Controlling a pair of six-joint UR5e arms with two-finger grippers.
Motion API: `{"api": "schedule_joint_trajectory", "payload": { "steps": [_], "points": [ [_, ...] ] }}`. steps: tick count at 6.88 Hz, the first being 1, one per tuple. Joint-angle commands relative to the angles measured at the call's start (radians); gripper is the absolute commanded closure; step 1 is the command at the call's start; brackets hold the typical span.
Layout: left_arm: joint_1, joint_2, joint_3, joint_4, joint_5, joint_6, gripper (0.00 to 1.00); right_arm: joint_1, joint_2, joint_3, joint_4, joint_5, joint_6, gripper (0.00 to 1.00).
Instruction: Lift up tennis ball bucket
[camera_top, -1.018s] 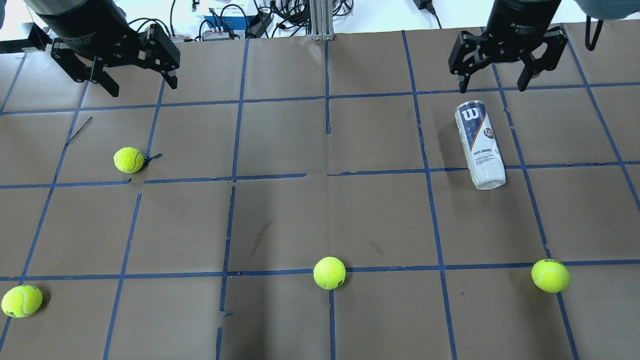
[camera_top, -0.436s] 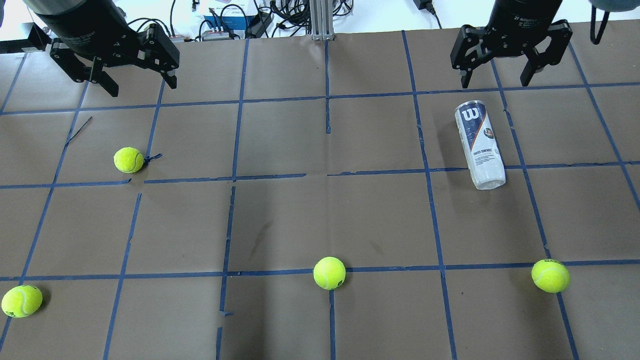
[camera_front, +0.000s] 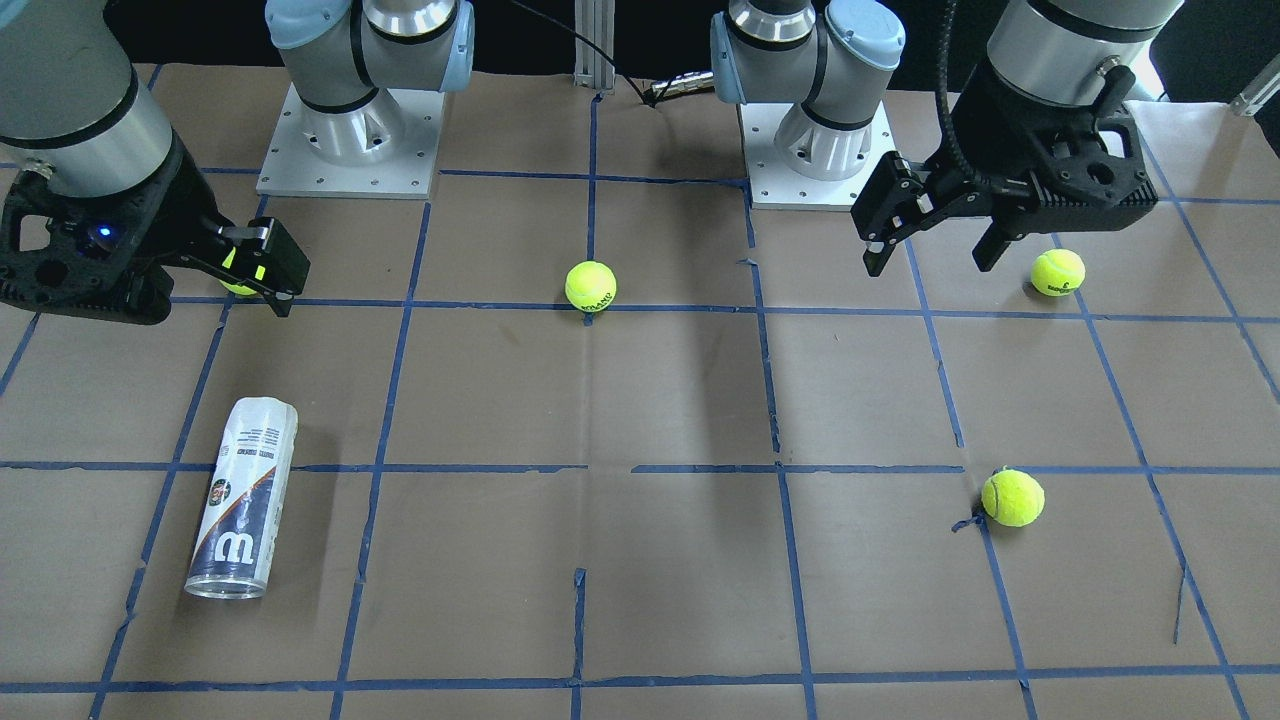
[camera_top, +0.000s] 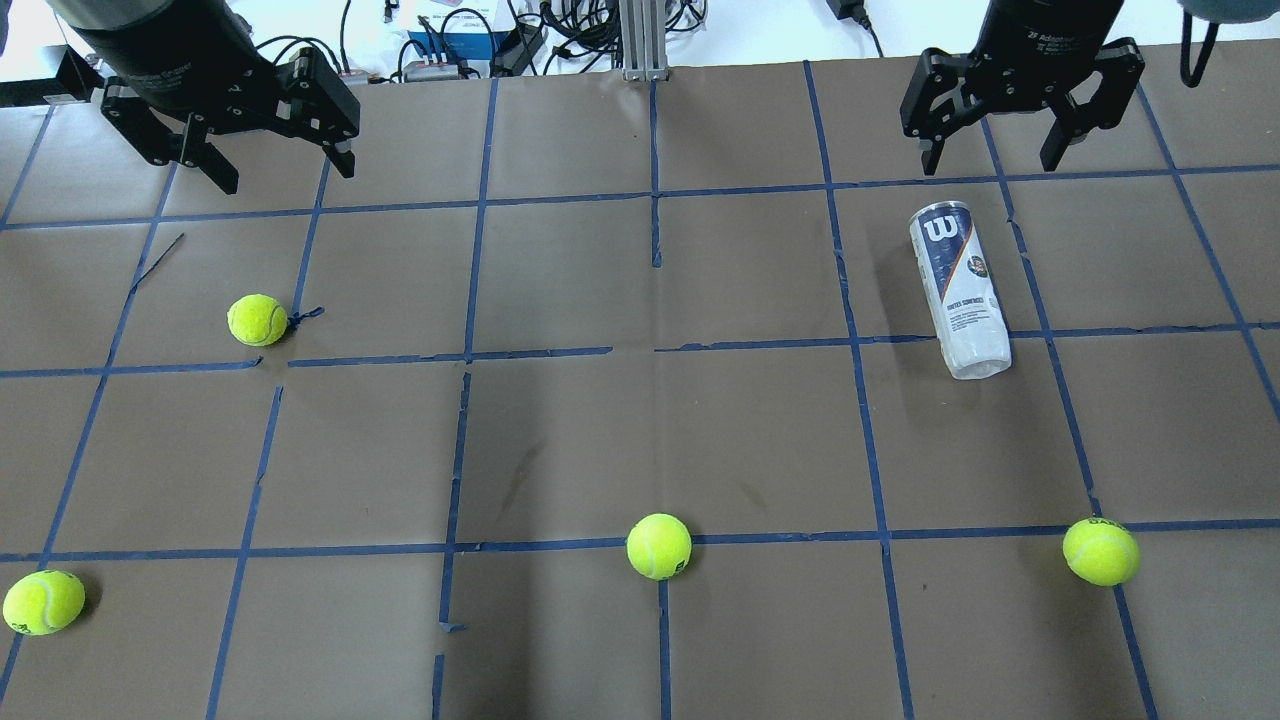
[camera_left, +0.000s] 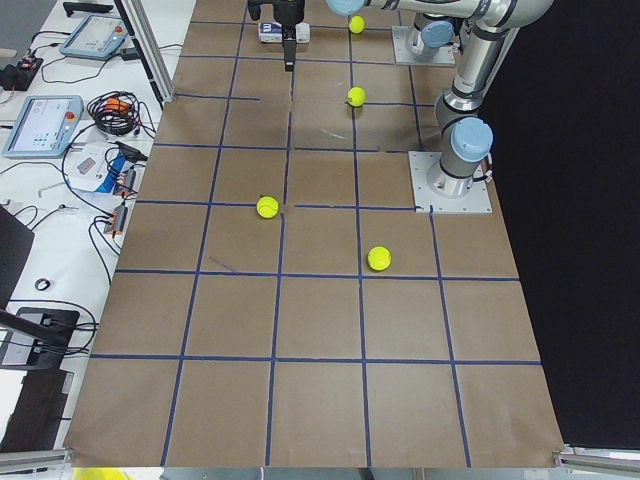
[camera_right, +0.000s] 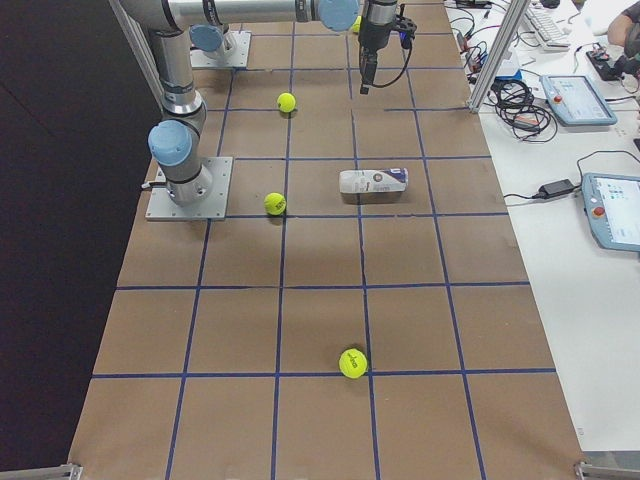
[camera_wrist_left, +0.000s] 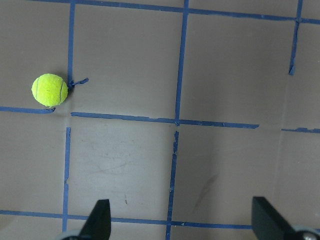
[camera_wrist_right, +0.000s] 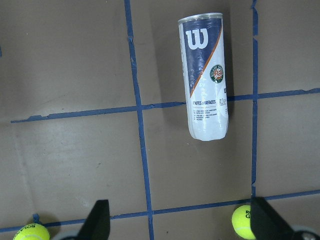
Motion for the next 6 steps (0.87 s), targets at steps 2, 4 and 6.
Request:
{"api": "schedule_joint_trajectory", "payload": {
  "steps": [2,4,6],
  "points": [
    [-0.003,-0.007,0.005,0.011,-0.004,-0.008,0.00,-0.001,0.001,0.000,0.000,0.000,0.000,0.00],
    [-0.003,-0.010,0.003,0.011,-0.001,-0.007,0.00,-0.001,0.001,-0.003,0.002,0.000,0.000,0.00],
    [0.003,-0.003,0.000,0.011,0.000,-0.004,0.00,0.001,-0.001,0.000,0.002,0.000,0.000,0.00]
  ]
}}
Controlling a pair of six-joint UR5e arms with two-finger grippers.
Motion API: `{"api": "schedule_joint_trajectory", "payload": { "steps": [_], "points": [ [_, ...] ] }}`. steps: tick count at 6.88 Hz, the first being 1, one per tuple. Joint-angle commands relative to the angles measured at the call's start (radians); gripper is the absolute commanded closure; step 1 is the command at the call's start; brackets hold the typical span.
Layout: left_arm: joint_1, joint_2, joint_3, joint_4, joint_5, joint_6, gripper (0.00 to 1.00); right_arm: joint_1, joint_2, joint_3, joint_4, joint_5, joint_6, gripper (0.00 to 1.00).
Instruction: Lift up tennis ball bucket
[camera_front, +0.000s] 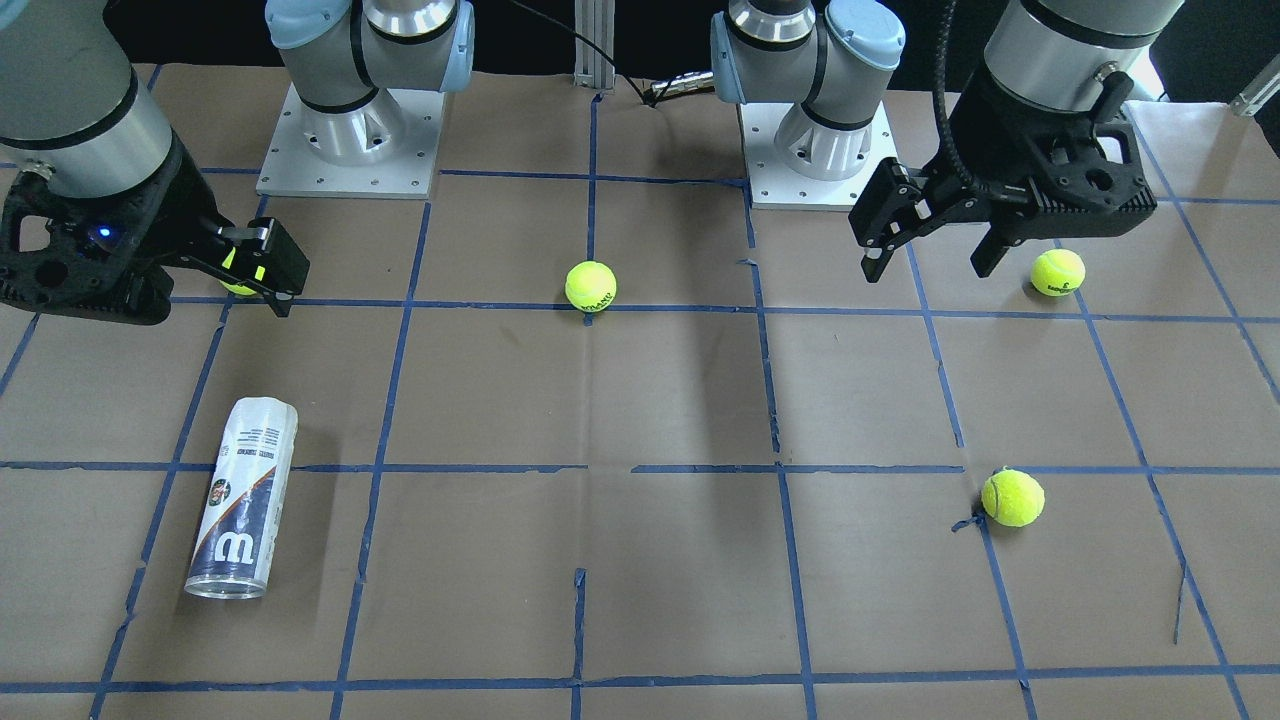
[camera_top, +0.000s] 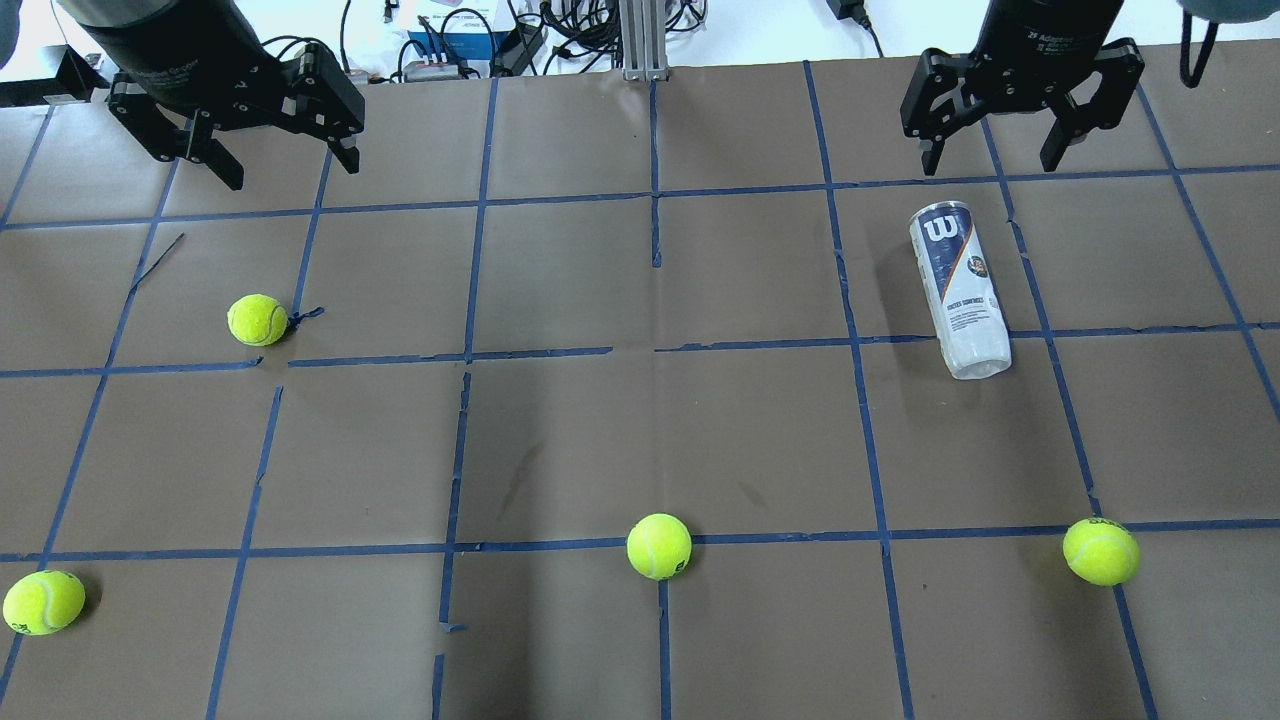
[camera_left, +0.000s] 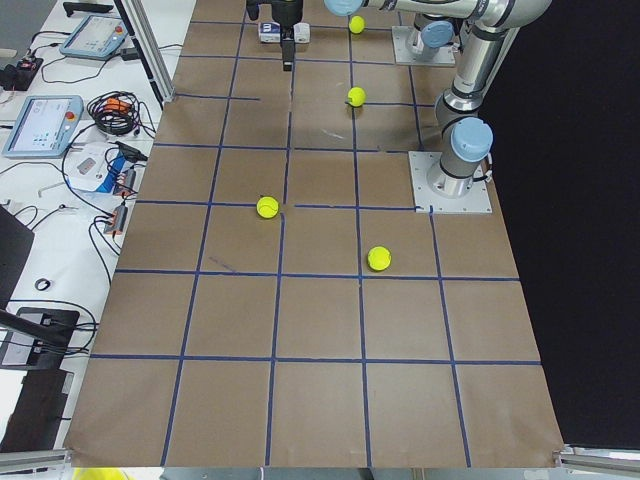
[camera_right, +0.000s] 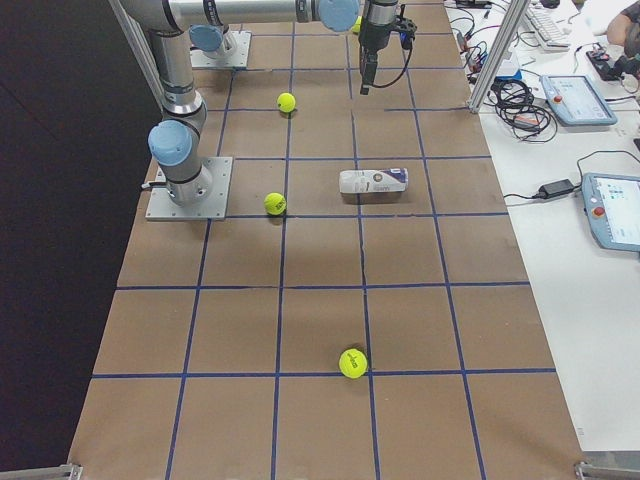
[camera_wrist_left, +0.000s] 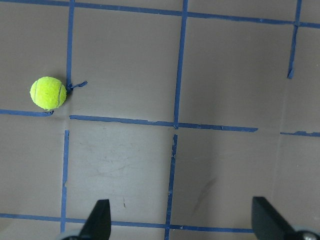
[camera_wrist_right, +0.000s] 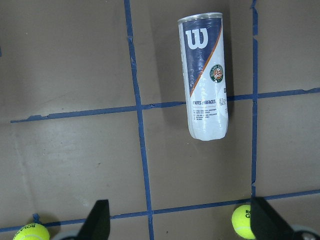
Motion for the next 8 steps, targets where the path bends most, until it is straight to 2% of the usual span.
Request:
{"api": "schedule_joint_trajectory", "payload": {
  "steps": [1,8],
  "points": [
    [0.005,0.004,0.002,0.000,0.002,0.000,0.00,0.001,0.002,0.002,0.000,0.000,0.000,0.00],
    [0.003,0.001,-0.001,0.000,0.002,0.006,0.00,0.001,0.011,0.001,-0.003,0.000,-0.003,0.00]
  ]
}}
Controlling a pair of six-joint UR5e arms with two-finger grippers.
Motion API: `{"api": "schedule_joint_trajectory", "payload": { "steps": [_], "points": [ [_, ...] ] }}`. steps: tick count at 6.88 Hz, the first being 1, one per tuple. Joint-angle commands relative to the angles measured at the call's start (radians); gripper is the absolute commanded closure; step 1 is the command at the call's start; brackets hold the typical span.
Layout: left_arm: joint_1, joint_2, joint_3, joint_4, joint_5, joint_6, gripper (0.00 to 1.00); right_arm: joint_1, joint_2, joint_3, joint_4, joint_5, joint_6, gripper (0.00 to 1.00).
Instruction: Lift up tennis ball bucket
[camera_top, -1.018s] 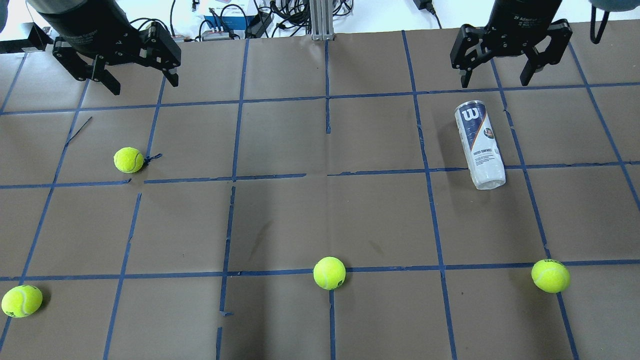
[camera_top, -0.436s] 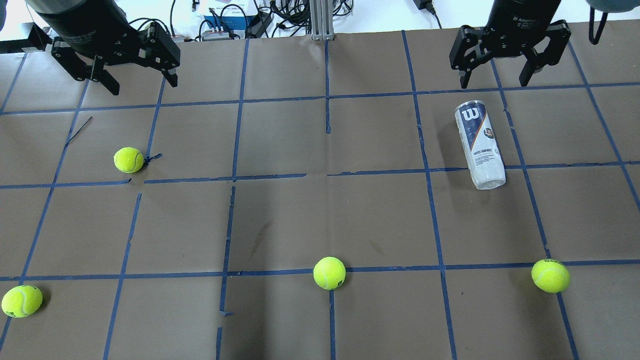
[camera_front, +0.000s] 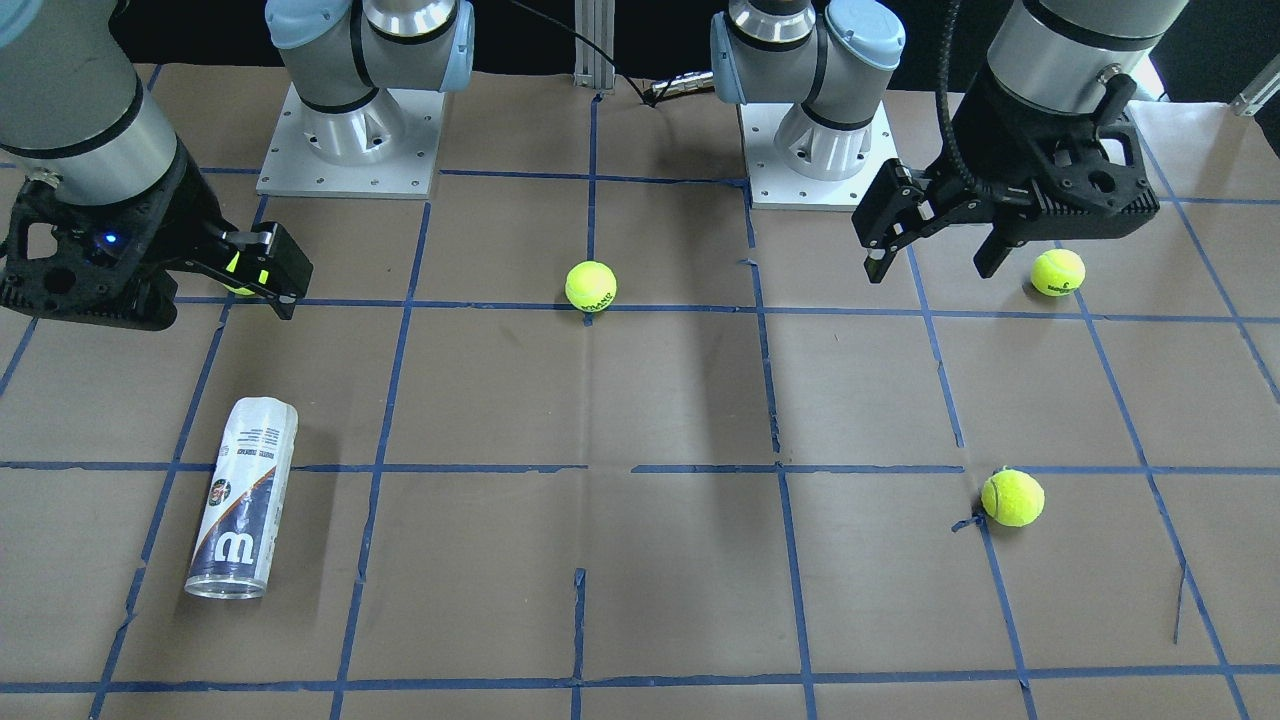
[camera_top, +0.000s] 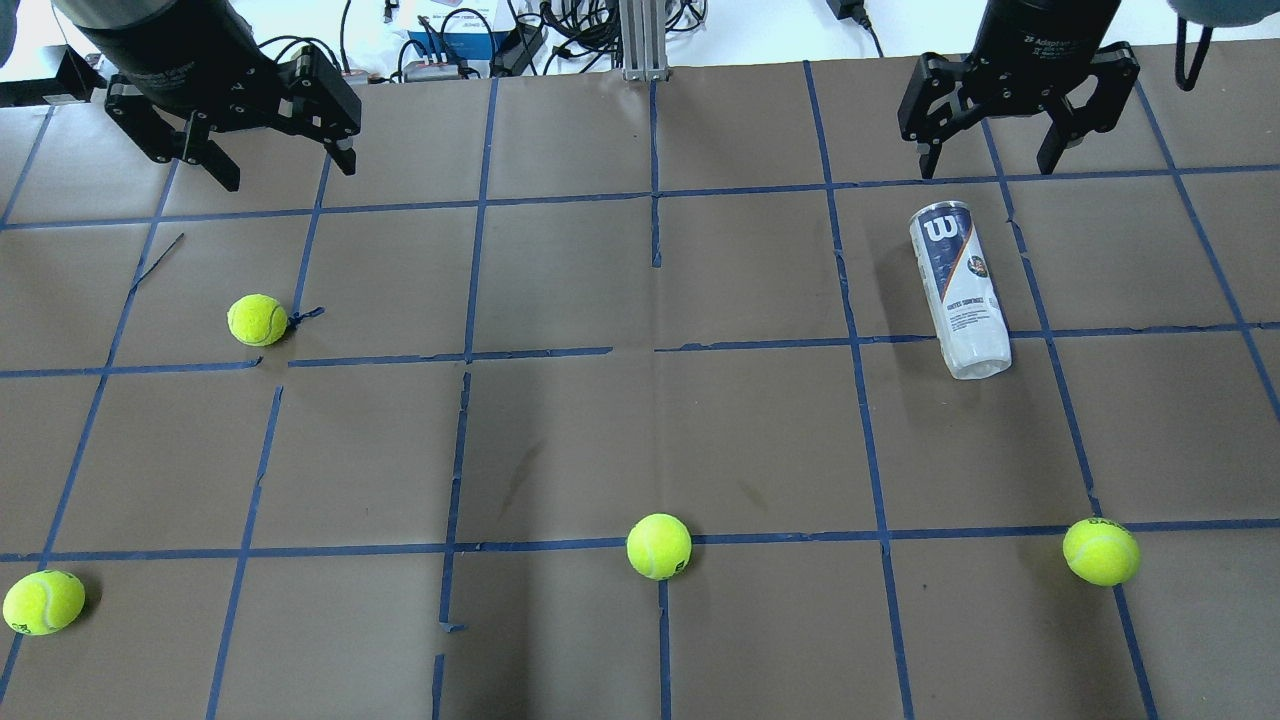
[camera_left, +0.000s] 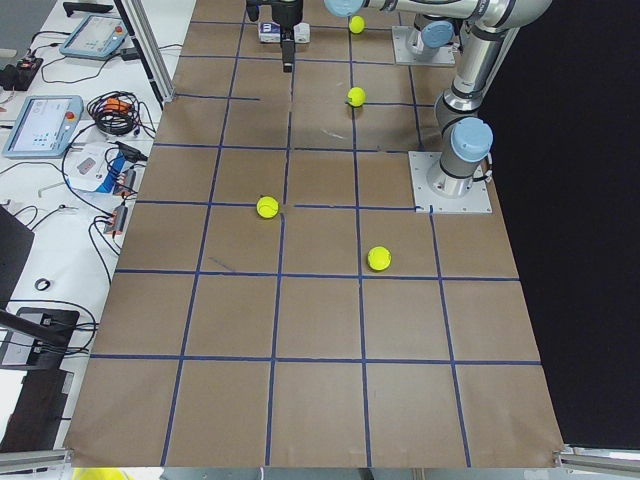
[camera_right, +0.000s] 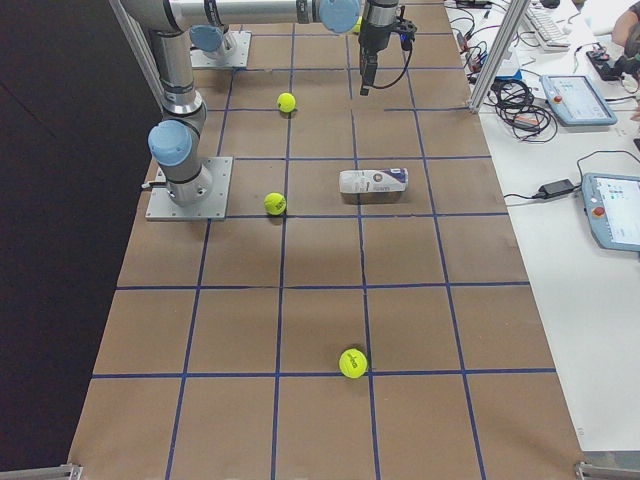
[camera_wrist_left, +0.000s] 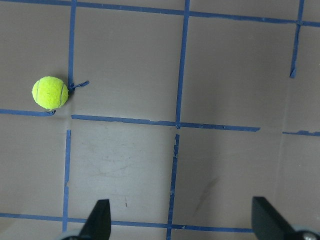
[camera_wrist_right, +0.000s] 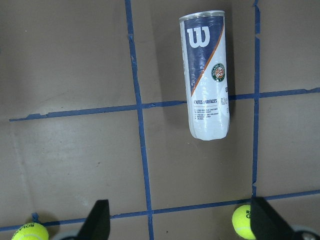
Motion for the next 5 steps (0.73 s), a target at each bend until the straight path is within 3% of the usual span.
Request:
{"api": "schedule_joint_trajectory", "payload": {
  "steps": [1,5],
  "points": [
    [0.000,0.003,0.001,-0.001,0.000,-0.001,0.00,-0.003,0.002,-0.004,0.002,0.000,0.000,0.00],
    [0.000,0.004,0.004,0.000,-0.003,-0.002,0.00,-0.002,-0.007,-0.004,0.007,0.000,0.006,0.00]
  ]
}}
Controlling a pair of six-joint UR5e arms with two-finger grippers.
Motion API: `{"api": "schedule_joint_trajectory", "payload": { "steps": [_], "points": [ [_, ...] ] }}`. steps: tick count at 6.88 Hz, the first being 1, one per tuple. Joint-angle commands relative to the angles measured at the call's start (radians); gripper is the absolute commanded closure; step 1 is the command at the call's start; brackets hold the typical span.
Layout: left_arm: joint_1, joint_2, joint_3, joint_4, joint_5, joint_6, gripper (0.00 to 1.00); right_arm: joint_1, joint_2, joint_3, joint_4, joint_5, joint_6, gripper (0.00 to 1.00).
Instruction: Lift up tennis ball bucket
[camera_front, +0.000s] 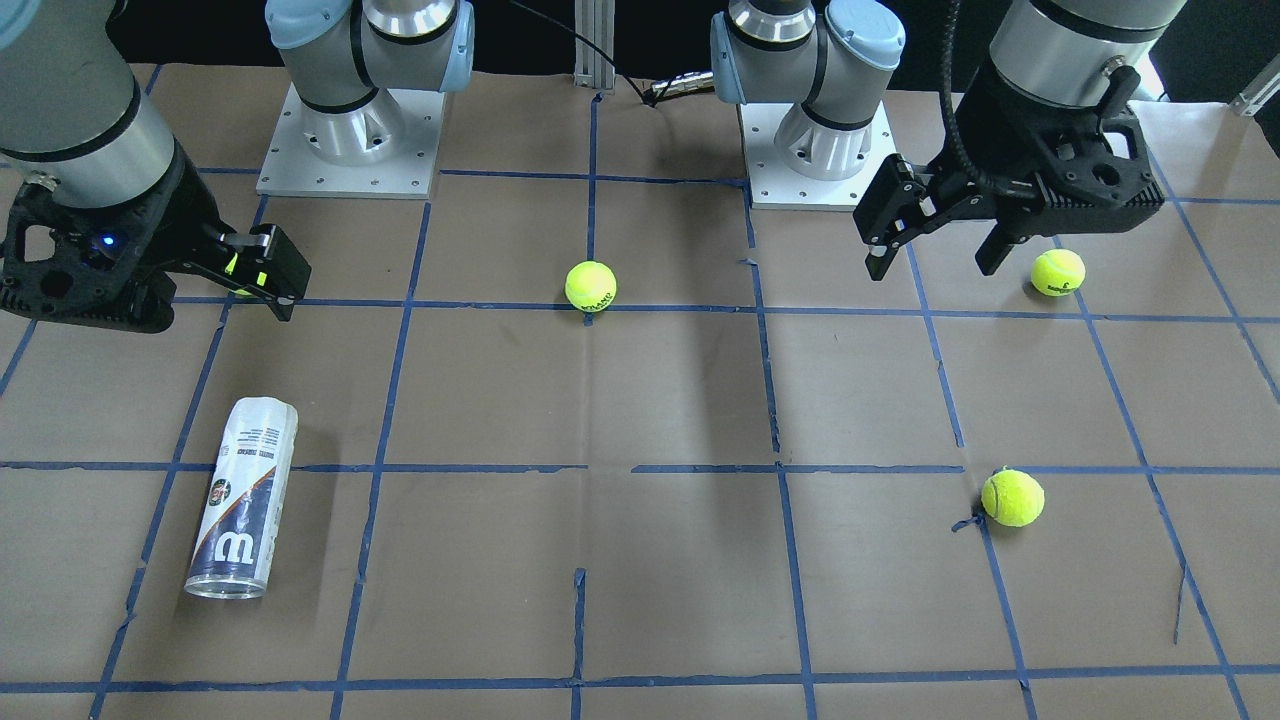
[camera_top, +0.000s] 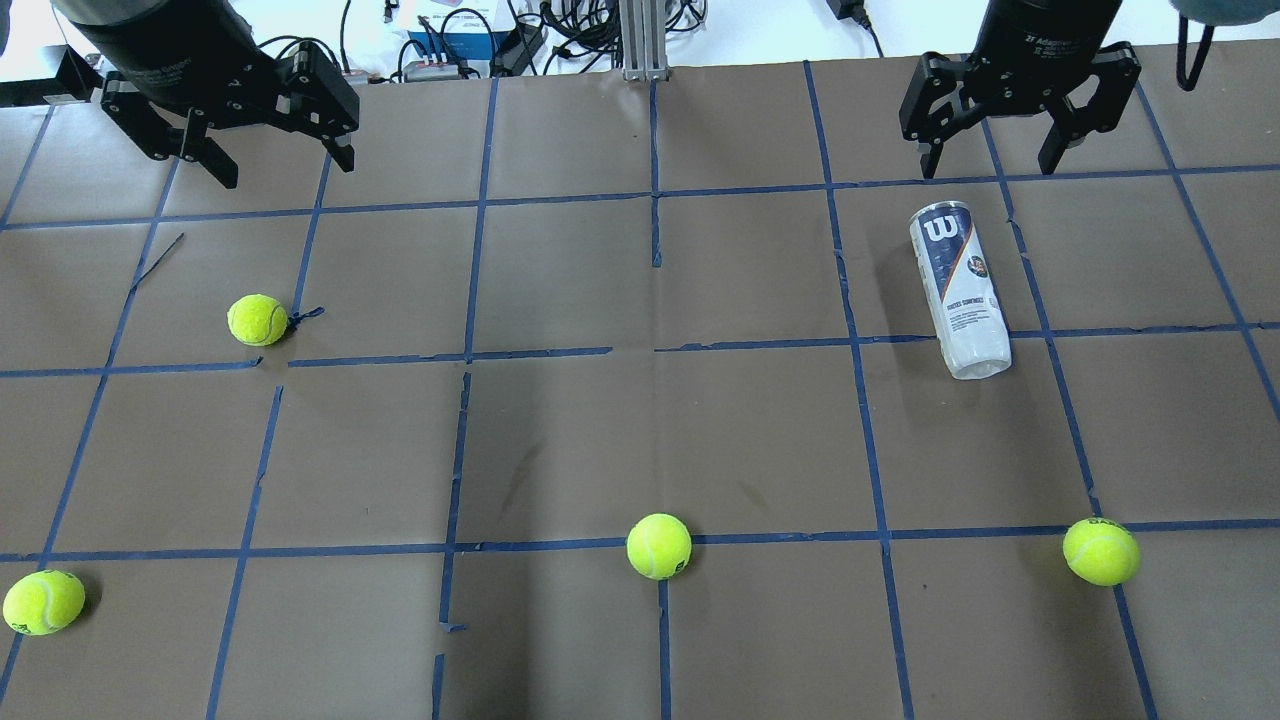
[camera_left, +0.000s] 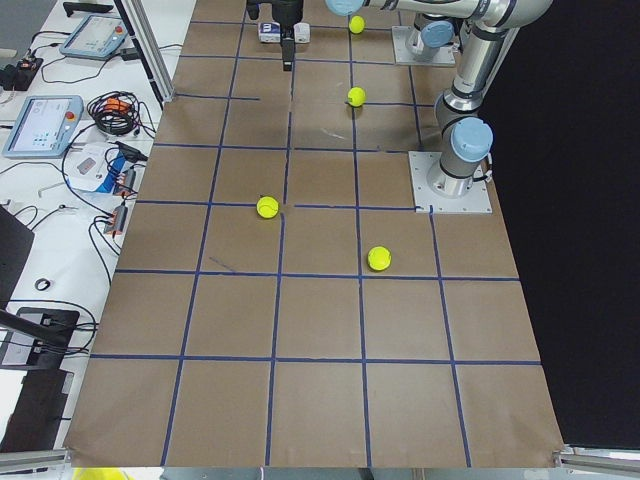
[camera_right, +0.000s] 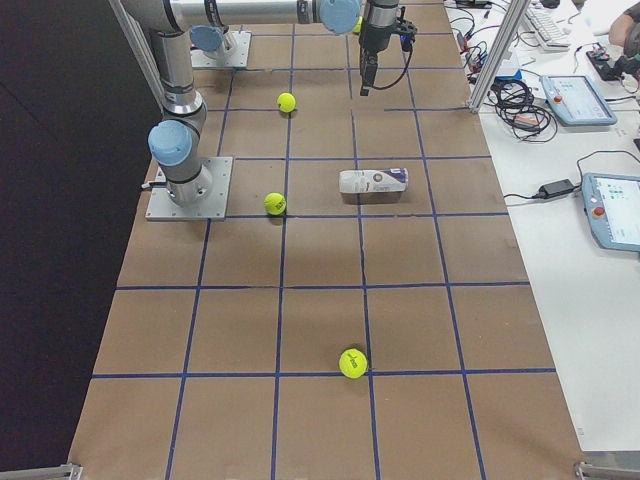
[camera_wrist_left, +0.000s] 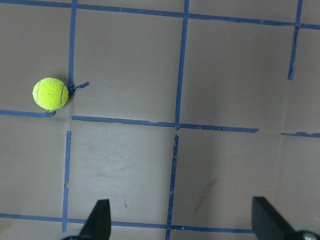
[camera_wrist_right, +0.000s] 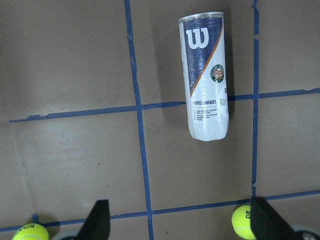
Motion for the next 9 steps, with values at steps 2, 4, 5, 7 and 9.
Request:
{"api": "schedule_joint_trajectory", "payload": {
  "steps": [2,4,5,7,9],
  "points": [
    [0.002,0.001,0.000,0.000,-0.001,0.000,0.00,0.011,-0.006,-0.001,0.020,0.005,0.072,0.00],
    [0.002,0.001,0.000,0.000,-0.001,0.001,0.00,0.010,-0.008,-0.005,-0.064,0.005,0.079,0.00],
    [0.000,0.001,0.002,0.000,-0.001,0.003,0.00,0.014,0.000,-0.005,-0.069,-0.001,0.080,0.00],
    [0.000,0.001,0.000,0.000,0.001,0.007,0.00,0.015,-0.006,-0.004,-0.086,-0.012,0.074,0.00],
    [-0.001,-0.001,0.000,0.000,0.001,0.027,0.00,0.015,-0.006,-0.004,-0.086,-0.012,0.069,0.00]
  ]
}}
